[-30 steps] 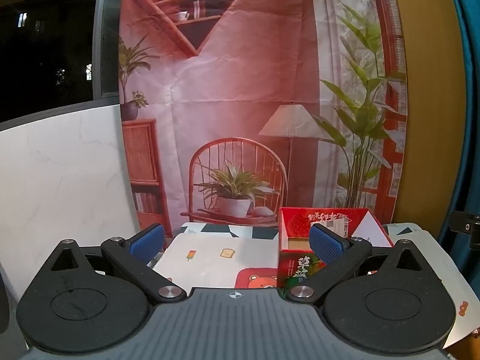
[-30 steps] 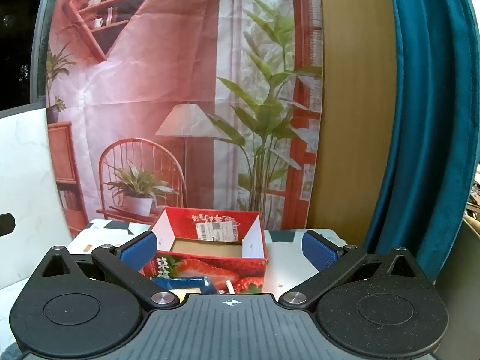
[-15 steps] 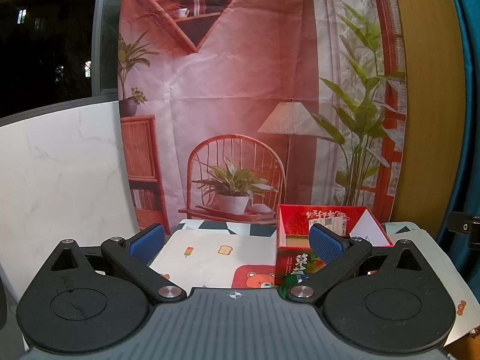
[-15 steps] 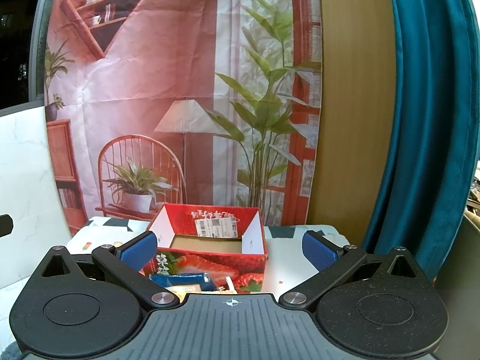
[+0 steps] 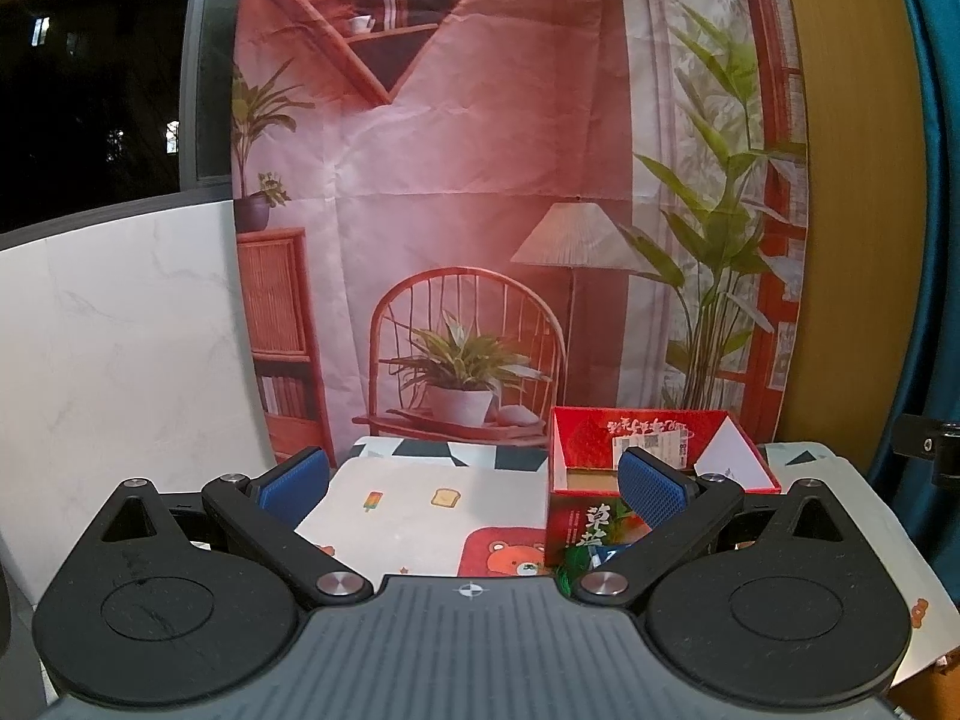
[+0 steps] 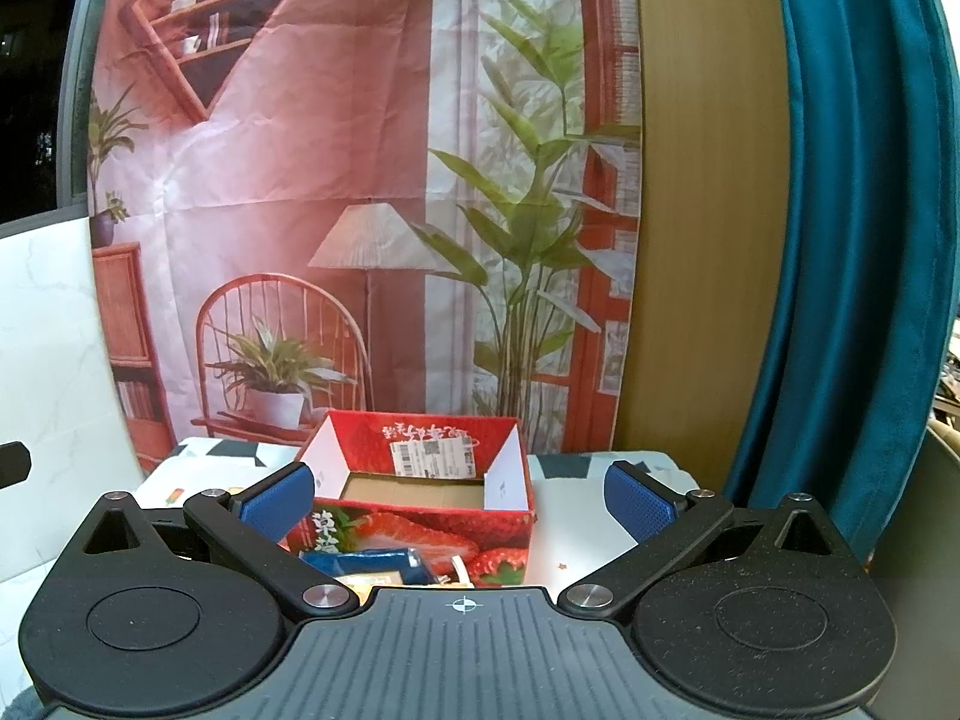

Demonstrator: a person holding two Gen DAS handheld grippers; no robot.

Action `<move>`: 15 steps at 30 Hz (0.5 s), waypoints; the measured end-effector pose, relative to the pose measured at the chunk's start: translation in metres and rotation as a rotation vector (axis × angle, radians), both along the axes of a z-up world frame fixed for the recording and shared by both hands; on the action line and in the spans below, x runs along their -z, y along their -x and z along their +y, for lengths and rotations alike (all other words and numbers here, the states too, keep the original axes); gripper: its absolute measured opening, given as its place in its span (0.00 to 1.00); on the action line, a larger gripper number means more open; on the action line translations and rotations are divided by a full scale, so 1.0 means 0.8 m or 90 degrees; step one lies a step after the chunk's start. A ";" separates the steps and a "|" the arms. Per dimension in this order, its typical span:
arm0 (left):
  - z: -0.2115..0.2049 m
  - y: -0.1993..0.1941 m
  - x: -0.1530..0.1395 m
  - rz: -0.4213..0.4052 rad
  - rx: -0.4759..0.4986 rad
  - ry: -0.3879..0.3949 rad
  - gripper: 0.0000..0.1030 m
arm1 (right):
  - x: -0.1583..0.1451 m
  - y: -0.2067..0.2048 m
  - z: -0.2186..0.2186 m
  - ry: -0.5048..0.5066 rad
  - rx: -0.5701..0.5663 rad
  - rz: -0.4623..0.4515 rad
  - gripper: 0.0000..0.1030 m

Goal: Organize soft objects

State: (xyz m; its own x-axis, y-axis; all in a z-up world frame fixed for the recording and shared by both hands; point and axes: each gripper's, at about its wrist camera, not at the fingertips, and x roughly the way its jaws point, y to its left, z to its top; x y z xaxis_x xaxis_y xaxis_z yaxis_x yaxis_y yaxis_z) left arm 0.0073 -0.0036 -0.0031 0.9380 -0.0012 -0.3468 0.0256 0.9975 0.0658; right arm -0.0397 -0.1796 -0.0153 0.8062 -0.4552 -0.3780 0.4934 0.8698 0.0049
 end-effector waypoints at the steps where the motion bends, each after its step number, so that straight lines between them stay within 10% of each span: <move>1: 0.000 0.000 0.000 -0.001 0.000 0.001 1.00 | -0.001 0.000 0.000 0.000 0.001 0.000 1.00; 15: 0.001 0.000 0.004 0.001 0.003 0.005 1.00 | -0.004 0.001 0.002 0.000 0.003 0.001 1.00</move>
